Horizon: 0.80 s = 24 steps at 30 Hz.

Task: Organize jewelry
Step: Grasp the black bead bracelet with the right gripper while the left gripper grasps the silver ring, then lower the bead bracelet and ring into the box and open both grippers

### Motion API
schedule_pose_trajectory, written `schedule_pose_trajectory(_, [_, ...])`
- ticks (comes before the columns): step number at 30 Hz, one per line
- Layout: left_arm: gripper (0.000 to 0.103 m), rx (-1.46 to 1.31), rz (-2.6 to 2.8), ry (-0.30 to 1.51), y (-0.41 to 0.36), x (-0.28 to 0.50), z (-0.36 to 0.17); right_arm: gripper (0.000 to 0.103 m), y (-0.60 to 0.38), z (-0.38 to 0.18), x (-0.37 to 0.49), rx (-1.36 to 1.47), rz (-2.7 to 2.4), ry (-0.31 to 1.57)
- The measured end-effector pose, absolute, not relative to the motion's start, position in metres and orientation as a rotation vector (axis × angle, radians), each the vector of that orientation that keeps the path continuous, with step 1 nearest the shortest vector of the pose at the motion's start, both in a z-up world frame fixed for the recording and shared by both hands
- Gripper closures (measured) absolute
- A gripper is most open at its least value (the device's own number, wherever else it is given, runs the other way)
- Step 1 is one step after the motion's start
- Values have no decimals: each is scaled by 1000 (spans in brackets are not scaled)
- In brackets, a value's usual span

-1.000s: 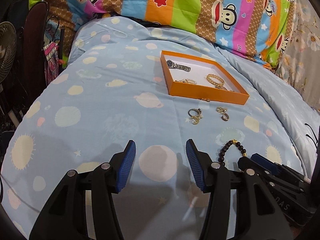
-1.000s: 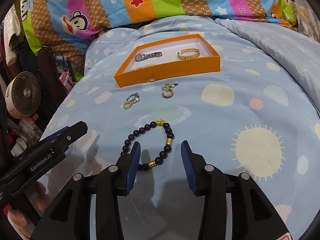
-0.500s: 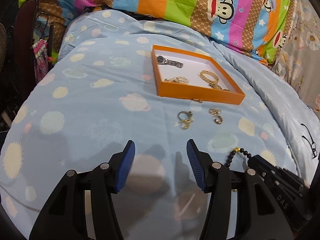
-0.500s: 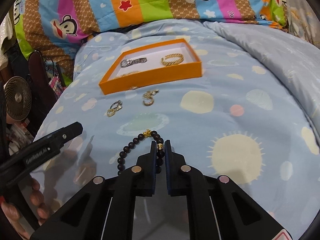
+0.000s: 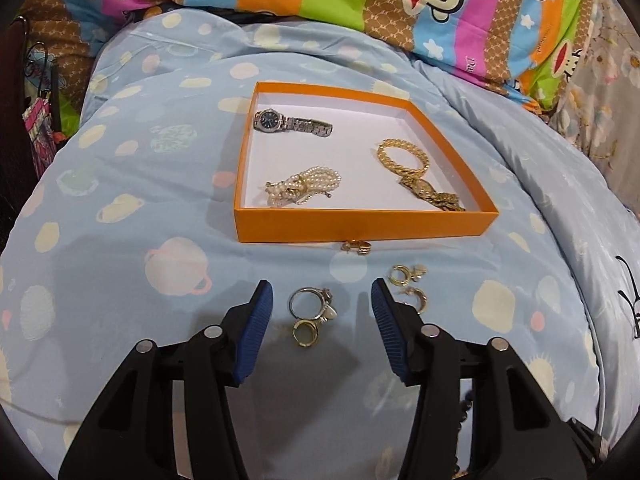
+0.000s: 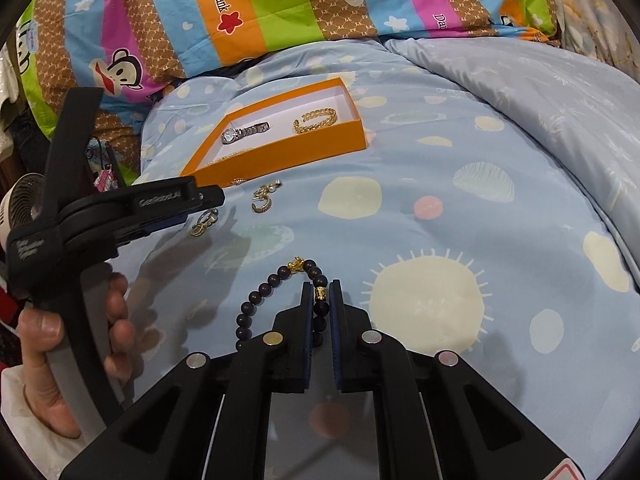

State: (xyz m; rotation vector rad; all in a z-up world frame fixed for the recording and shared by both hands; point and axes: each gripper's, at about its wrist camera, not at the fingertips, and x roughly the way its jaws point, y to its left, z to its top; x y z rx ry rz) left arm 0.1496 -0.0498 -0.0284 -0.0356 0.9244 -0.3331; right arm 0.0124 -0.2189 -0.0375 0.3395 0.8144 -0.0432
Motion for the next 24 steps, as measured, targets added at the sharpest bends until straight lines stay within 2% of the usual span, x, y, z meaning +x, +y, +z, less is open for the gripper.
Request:
schedule_pose_trajectory(2, [72, -45, -333, 940, -49, 152, -33, 95, -220, -38, 13, 345, -39, 813])
schedule_pose_trajectory(5, [80, -40, -332, 932, -47, 149, -35, 95, -221, -38, 13, 353, -34, 811])
schedule_pose_trajectory(15, [81, -31, -373, 878, -46, 135, -27, 95, -223, -36, 11, 372, -25, 793])
schedule_pose_trajectory(24, [81, -62, -393, 771, -33, 119, 22, 95, -226, 3, 16, 340, -12, 705])
